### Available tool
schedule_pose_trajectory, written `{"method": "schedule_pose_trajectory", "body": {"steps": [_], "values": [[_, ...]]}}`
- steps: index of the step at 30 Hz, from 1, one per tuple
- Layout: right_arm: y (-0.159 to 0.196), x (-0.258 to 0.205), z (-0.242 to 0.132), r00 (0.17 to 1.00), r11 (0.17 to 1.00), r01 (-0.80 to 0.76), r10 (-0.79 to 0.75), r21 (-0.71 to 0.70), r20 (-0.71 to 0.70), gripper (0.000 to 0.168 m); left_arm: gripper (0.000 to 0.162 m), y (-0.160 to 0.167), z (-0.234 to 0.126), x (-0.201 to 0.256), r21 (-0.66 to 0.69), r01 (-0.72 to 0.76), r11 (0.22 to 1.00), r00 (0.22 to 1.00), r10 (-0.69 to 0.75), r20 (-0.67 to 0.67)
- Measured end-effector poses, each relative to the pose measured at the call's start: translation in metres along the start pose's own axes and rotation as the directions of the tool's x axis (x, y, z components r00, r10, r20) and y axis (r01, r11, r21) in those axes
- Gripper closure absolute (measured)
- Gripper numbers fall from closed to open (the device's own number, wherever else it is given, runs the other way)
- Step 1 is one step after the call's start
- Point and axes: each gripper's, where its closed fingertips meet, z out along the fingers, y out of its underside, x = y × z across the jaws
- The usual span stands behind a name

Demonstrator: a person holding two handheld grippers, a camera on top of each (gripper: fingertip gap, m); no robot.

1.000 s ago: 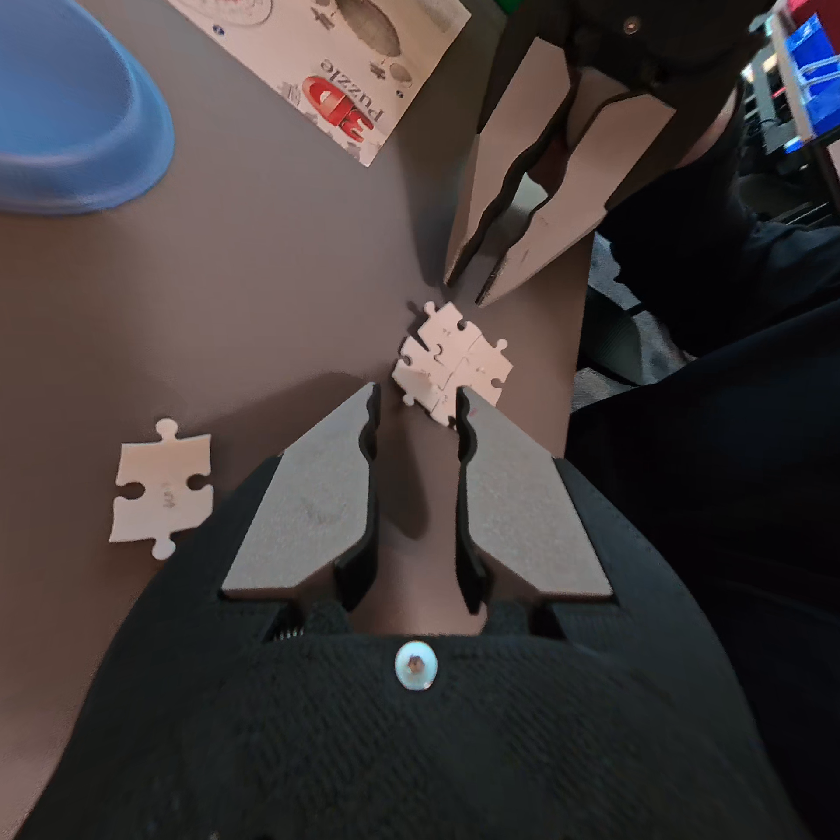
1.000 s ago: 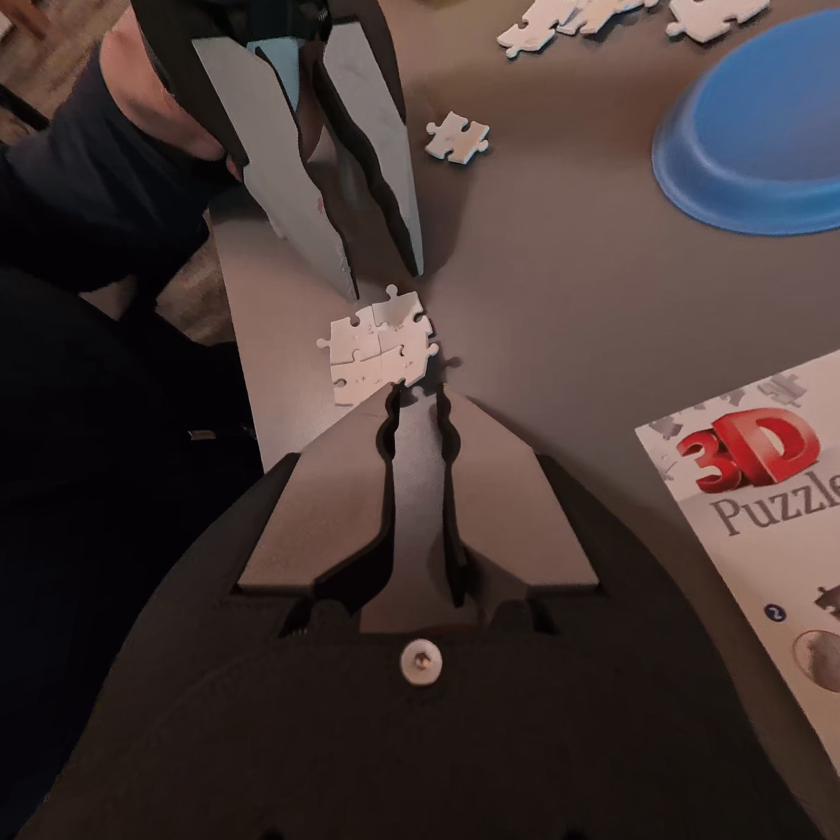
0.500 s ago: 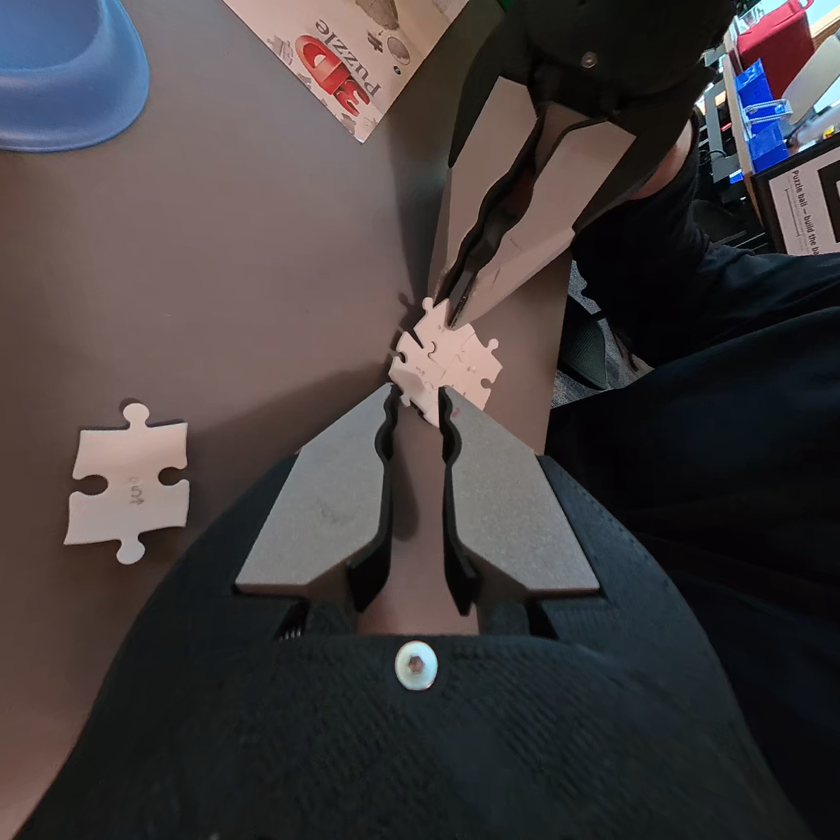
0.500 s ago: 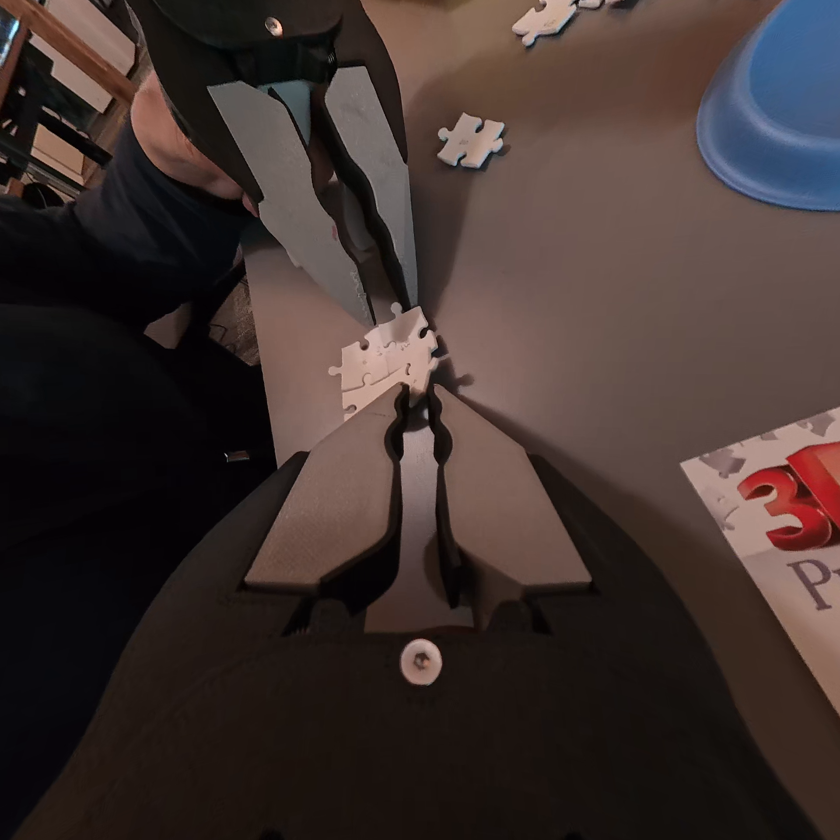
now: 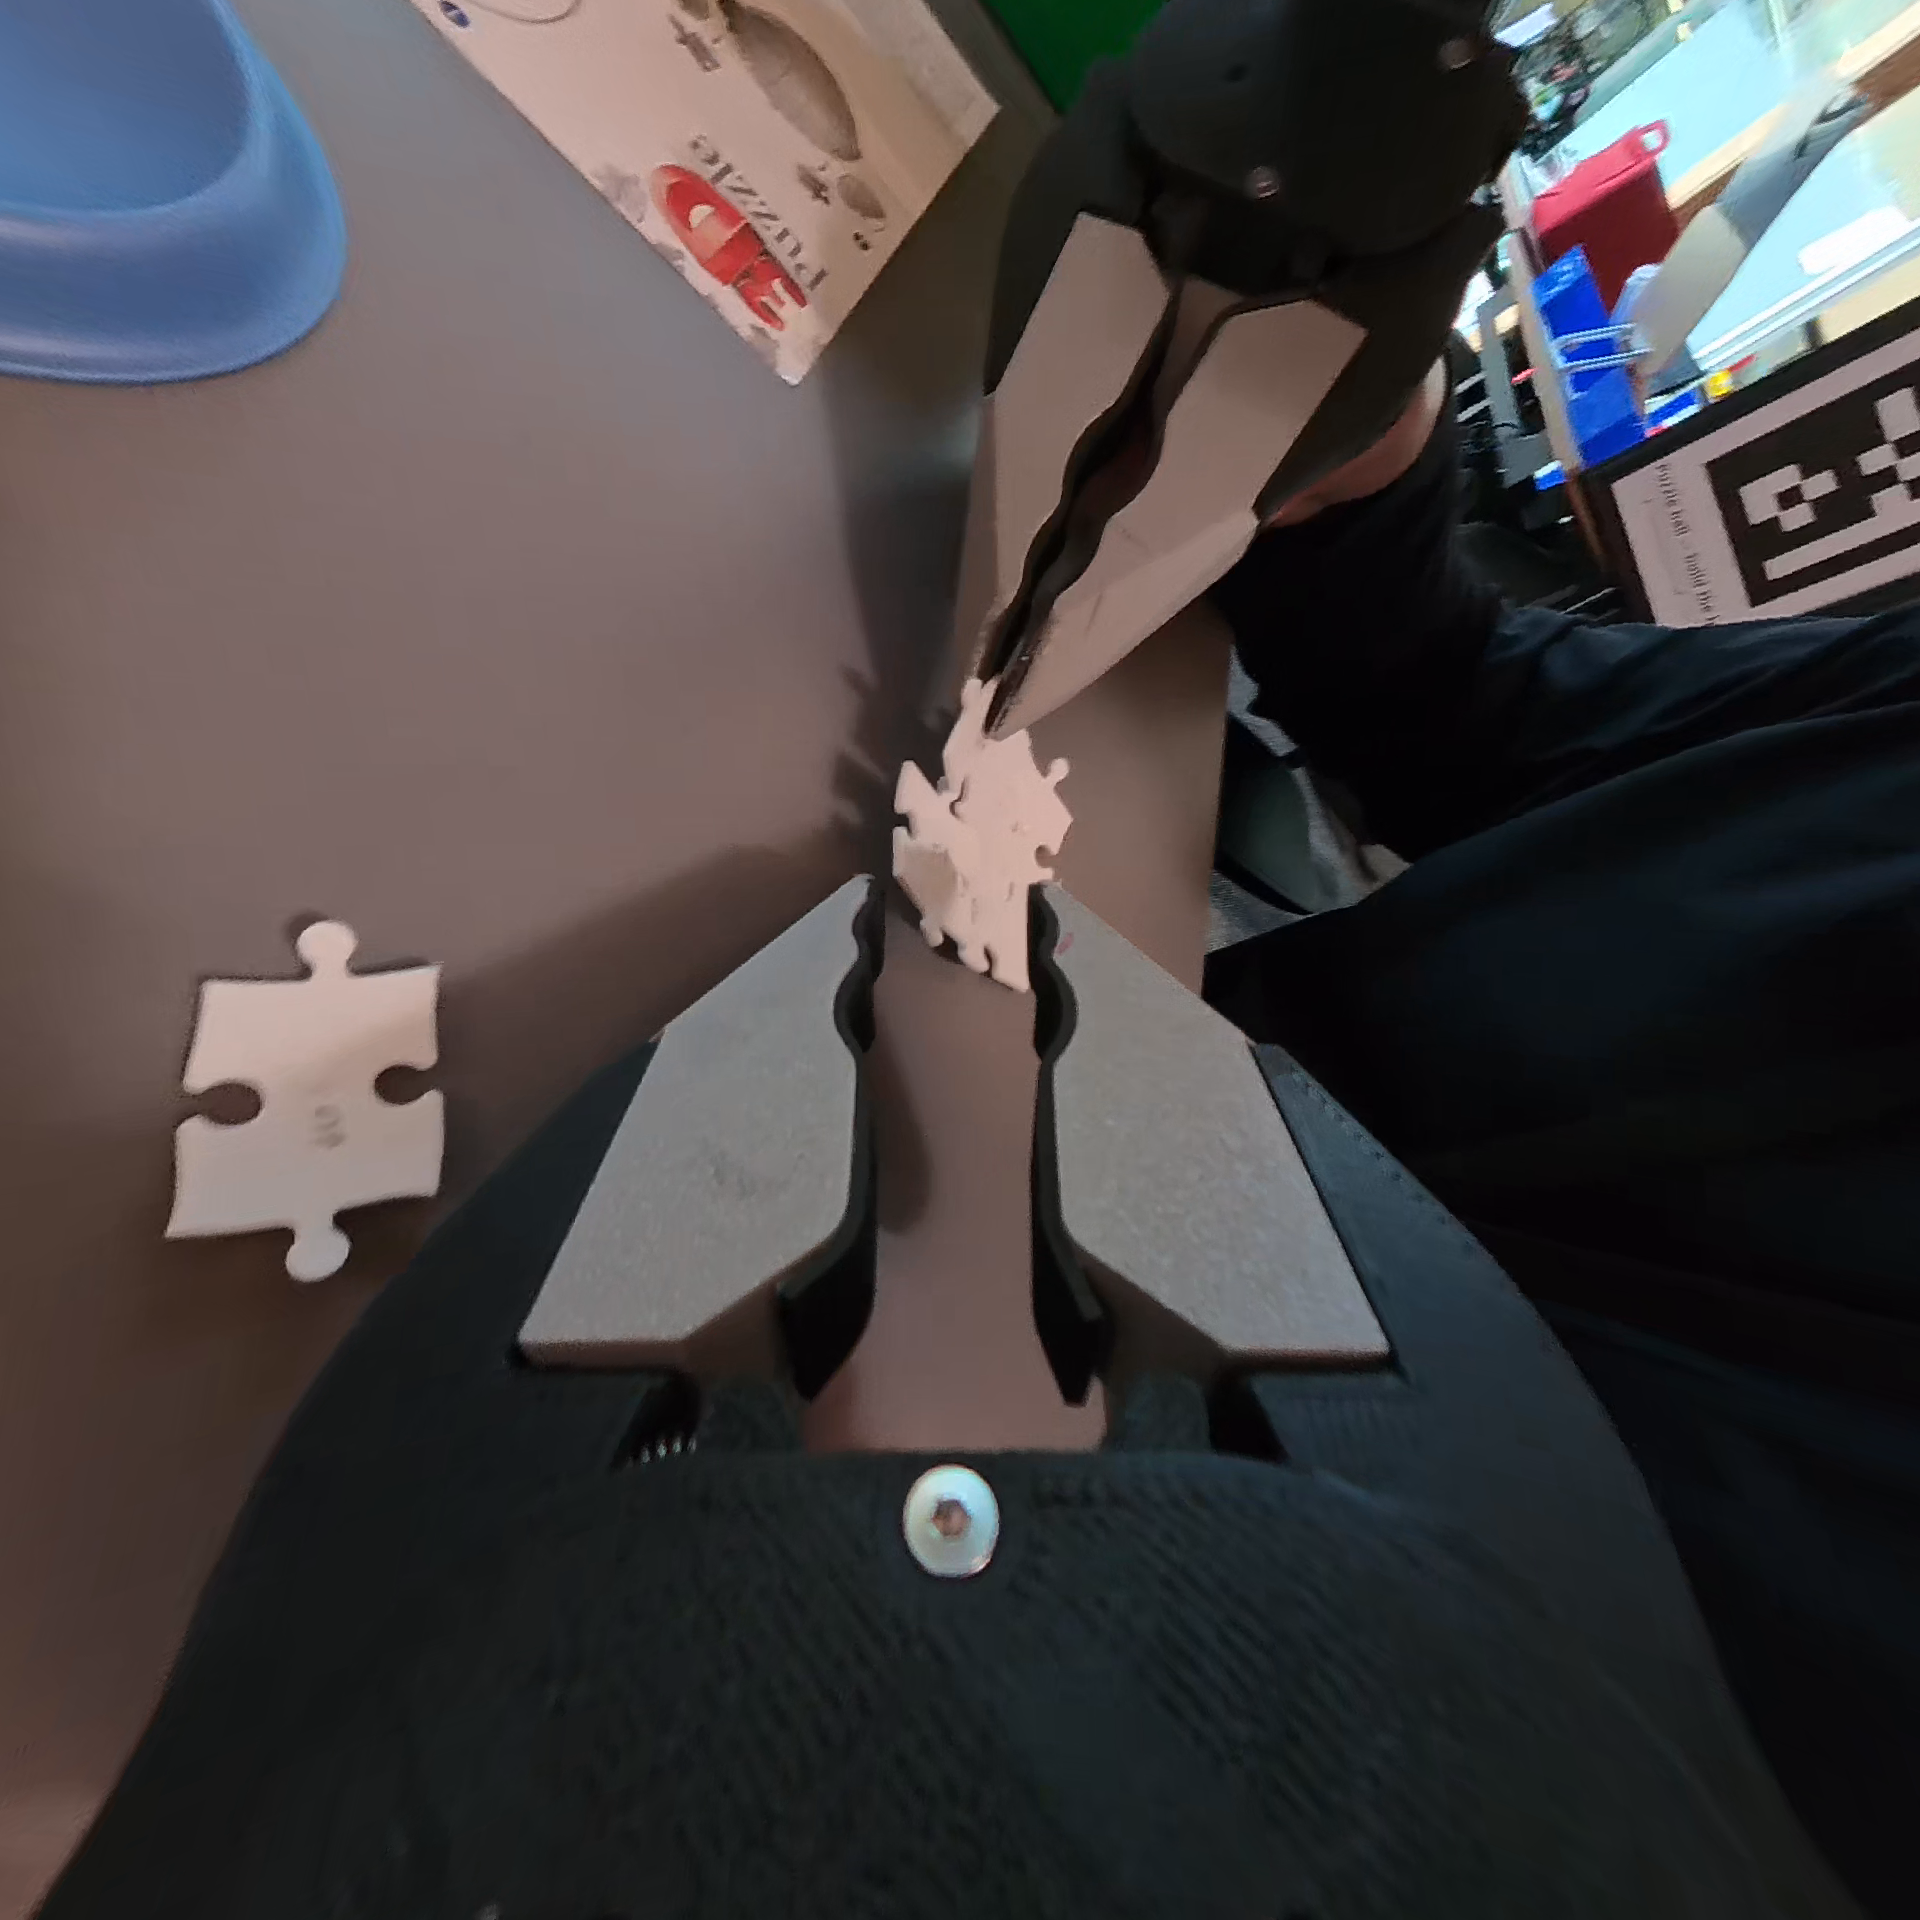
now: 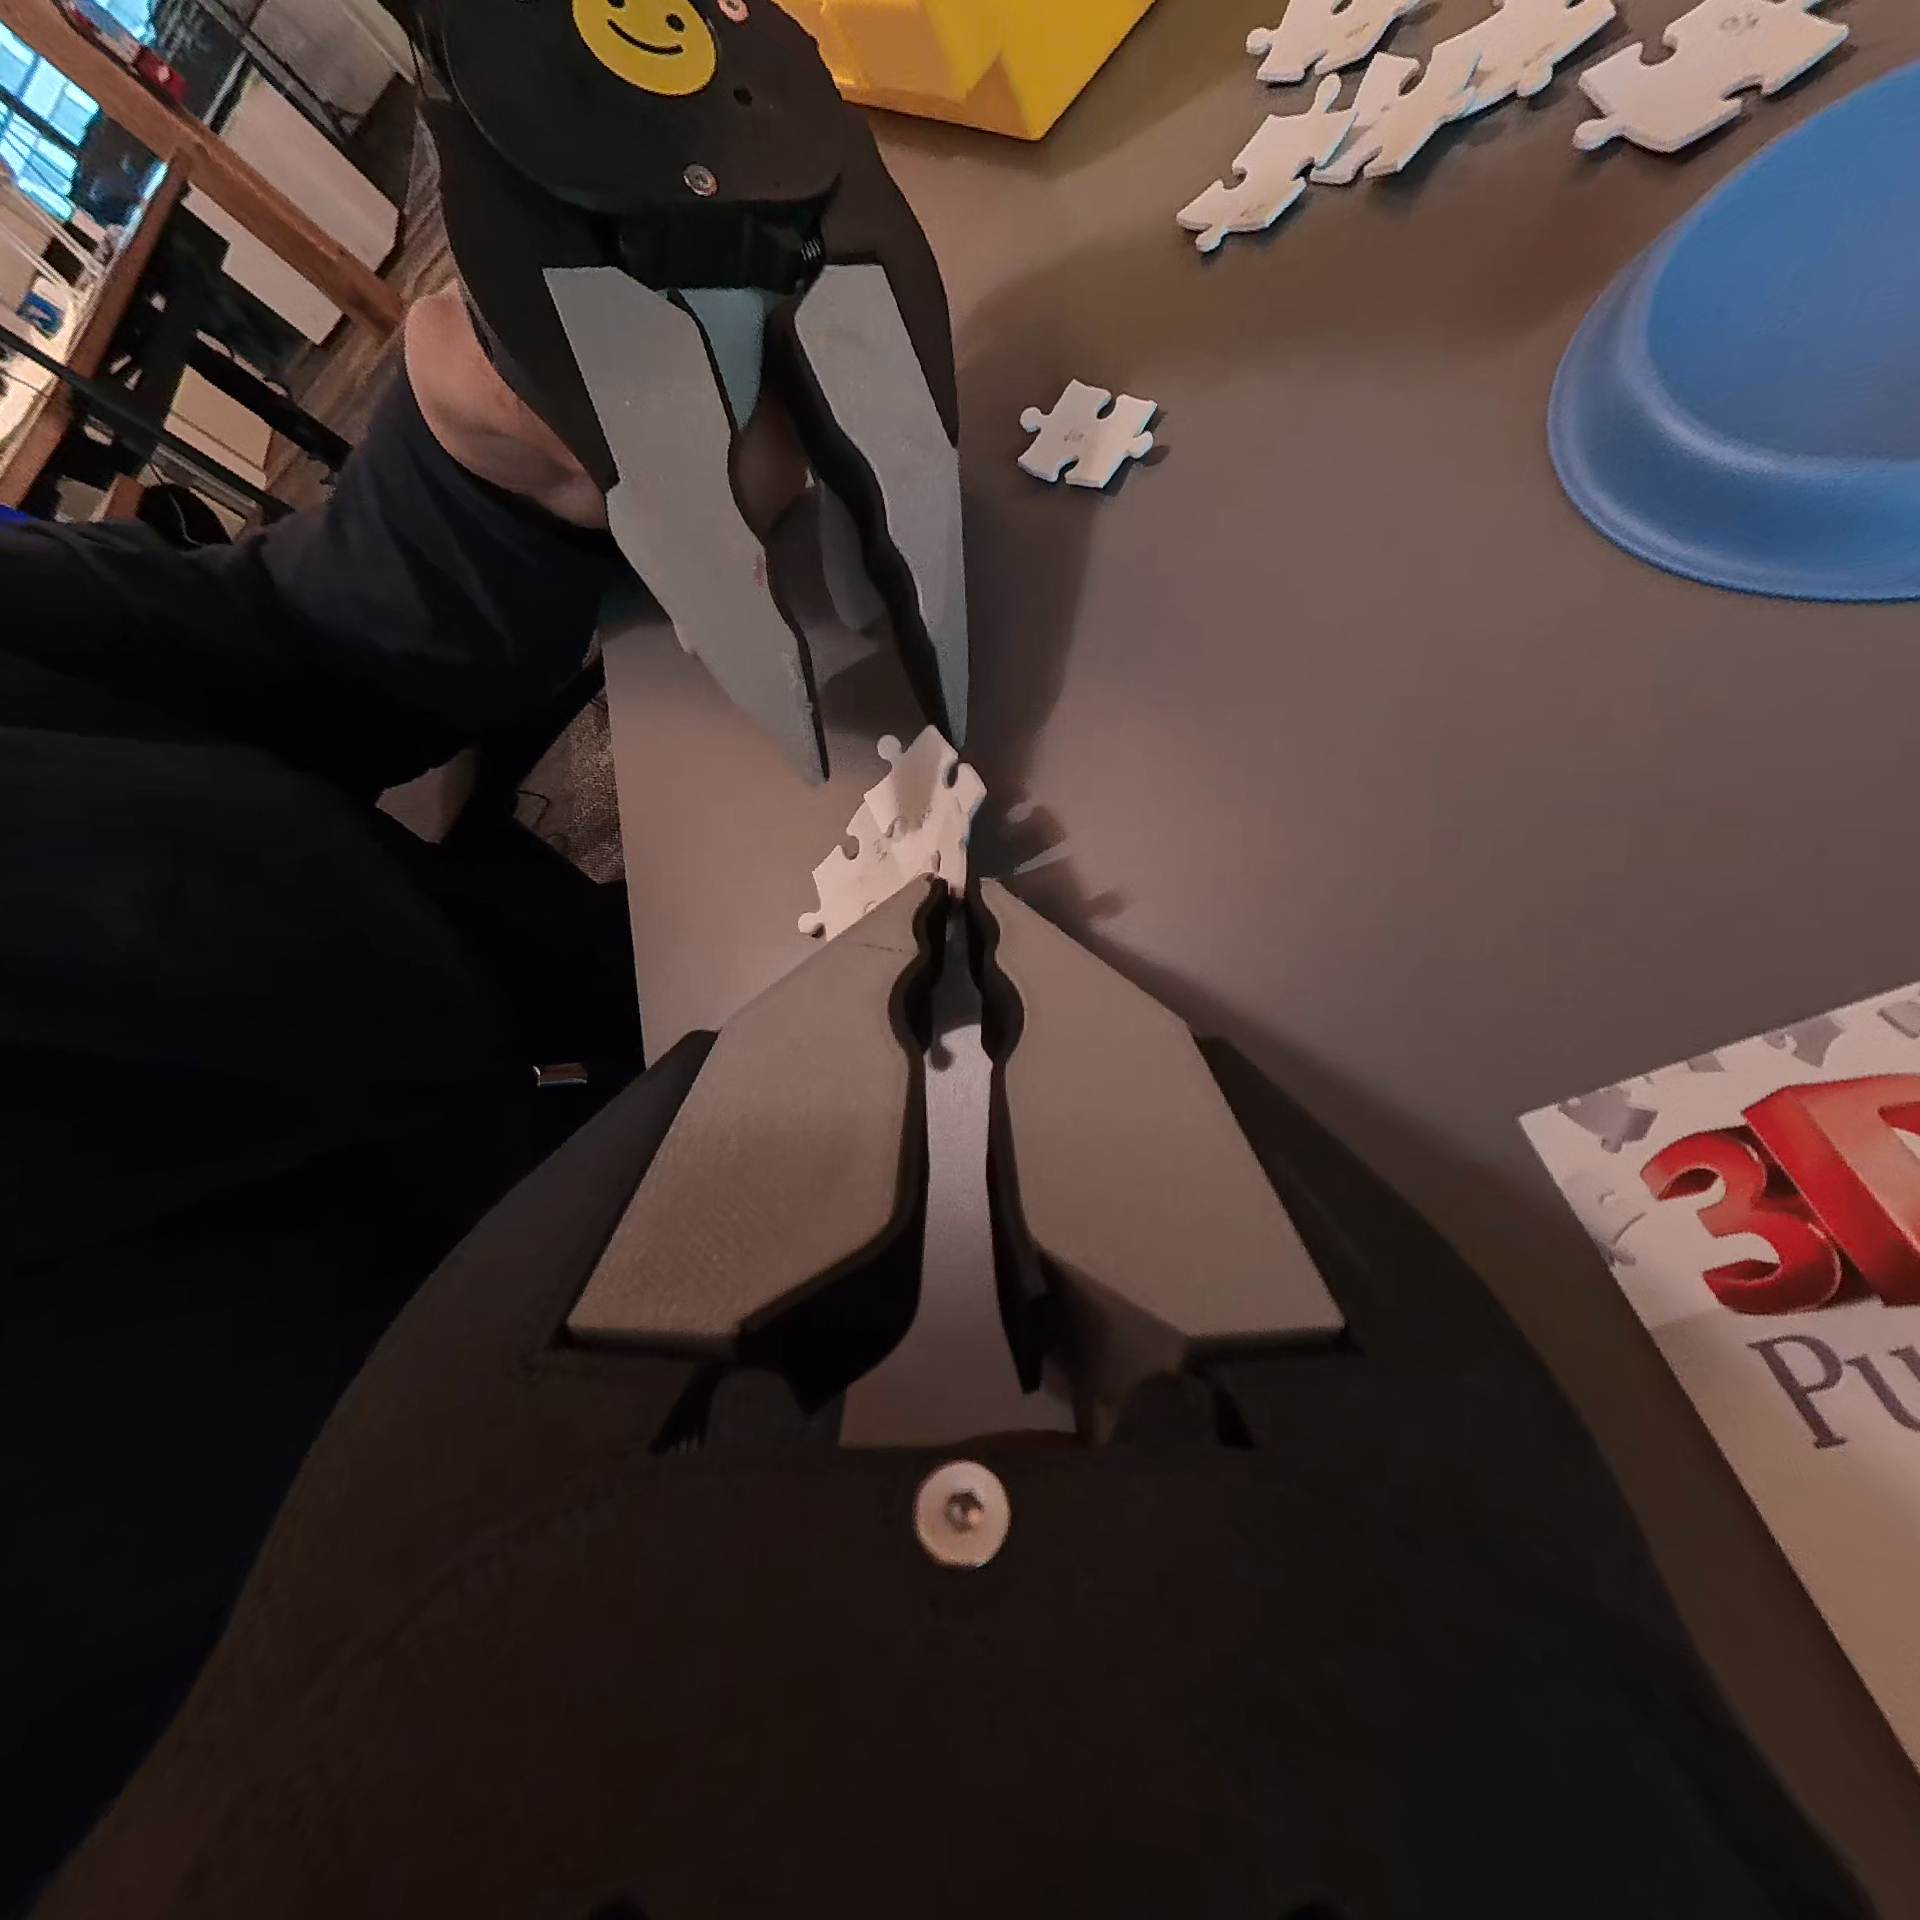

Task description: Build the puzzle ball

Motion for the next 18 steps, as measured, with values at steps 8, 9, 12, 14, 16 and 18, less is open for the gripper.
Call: {"method": "schedule_pose_trajectory", "body": {"steps": [8, 9, 12, 14, 16, 18], "values": [[-0.002, -0.001, -0.001, 1.0, 1.0, 0.011, -0.011, 0.011, -0.001, 0.168, 0.141, -0.002, 0.009, 0.001, -0.024, -0.009, 1.0, 1.0, 0.009, -0.01], [-0.002, 0.0, -0.001, 1.0, 1.0, 0.01, -0.01, 0.012, -0.001, 0.168, 0.145, -0.002, 0.01, 0.002, -0.026, -0.017, 1.0, 1.0, 0.016, -0.009], [-0.002, -0.001, -0.002, 1.0, 1.0, 0.007, -0.007, 0.016, 0.002, 0.168, 0.159, -0.002, 0.011, 0.003, -0.027, -0.045, 0.999, 0.999, 0.045, -0.008], [-0.002, -0.001, -0.002, 1.0, 1.0, 0.009, -0.009, 0.017, 0.004, 0.168, 0.158, -0.002, 0.012, 0.004, -0.028, -0.053, 0.998, 0.999, 0.053, -0.009], [-0.002, -0.002, -0.002, 1.0, 1.0, 0.012, -0.012, 0.019, 0.007, 0.168, 0.159, -0.002, 0.011, 0.005, -0.028, -0.058, 0.998, 0.998, 0.057, -0.012], [-0.001, -0.003, -0.002, 1.0, 1.0, 0.011, -0.012, 0.019, 0.01, 0.168, 0.159, -0.002, 0.012, 0.005, -0.031, -0.068, 0.997, 0.998, 0.068, -0.009]]}}
